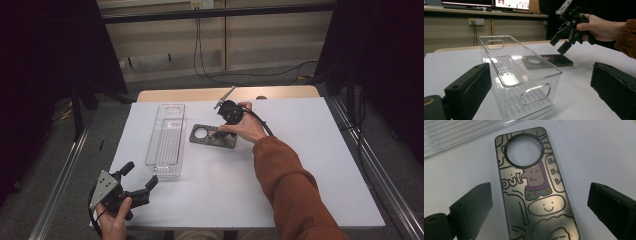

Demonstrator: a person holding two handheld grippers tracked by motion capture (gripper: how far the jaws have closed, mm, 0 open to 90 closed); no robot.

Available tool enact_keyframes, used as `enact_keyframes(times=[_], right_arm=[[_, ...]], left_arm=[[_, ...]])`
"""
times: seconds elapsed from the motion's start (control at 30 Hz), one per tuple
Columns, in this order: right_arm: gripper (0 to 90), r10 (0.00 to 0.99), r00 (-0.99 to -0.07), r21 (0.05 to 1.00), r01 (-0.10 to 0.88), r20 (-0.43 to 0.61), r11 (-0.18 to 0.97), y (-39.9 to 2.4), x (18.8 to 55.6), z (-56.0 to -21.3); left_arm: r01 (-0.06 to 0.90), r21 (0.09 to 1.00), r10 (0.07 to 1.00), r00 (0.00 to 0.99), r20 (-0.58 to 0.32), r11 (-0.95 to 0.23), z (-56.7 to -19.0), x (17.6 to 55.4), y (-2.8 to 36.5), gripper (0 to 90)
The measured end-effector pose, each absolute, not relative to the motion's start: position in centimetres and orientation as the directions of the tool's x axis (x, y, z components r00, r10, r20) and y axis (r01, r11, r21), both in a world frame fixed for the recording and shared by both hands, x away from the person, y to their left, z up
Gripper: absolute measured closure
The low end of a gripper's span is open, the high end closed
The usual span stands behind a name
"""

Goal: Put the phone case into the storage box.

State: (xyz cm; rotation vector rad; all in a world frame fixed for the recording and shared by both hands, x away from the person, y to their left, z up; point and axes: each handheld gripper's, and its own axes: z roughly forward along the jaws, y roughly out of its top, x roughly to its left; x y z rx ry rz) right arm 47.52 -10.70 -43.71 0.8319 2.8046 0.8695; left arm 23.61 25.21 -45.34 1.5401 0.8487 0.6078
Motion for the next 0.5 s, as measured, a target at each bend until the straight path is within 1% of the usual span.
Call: enact_keyframes(times=[0.03, 0.2, 0.27, 0.3, 0.37, 0.47, 0.5], right_arm=[[6.2, 0.526, -0.848, 0.547, 0.474, 0.073, 0.69, -10.7, 47.5, -43.7], [5.5, 0.495, -0.867, 0.479, 0.462, 0.064, 0.747, -9.4, 48.3, -44.5], [5.2, 0.472, -0.88, 0.461, 0.441, 0.055, 0.77, -9.2, 48.4, -44.8], [5.3, 0.486, -0.873, 0.456, 0.454, 0.053, 0.766, -8.9, 48.3, -44.9], [5.3, 0.47, -0.881, 0.44, 0.44, 0.044, 0.783, -8.8, 48.4, -45.2], [5.2, 0.487, -0.871, 0.449, 0.46, 0.061, 0.766, -8.4, 48.5, -45.7], [5.1, 0.468, -0.882, 0.44, 0.442, 0.055, 0.781, -8.4, 48.6, -45.9]], left_arm=[[0.172, 0.985, 0.799, 0.595, -0.089, -0.018, -45.3, 23.6, 25.2, 3.4], [0.168, 0.985, 0.8, 0.595, -0.08, -0.027, -45.3, 23.6, 25.2, 3.4], [0.167, 0.986, 0.803, 0.591, -0.079, -0.026, -45.3, 23.6, 25.2, 3.4], [0.168, 0.985, 0.797, 0.598, -0.083, -0.024, -45.3, 23.6, 25.2, 3.4], [0.173, 0.985, 0.799, 0.595, -0.089, -0.019, -45.4, 23.6, 25.2, 3.4], [0.173, 0.985, 0.799, 0.595, -0.089, -0.02, -45.4, 23.6, 25.2, 3.4], [0.172, 0.985, 0.797, 0.598, -0.084, -0.026, -45.4, 23.6, 25.3, 3.4]])
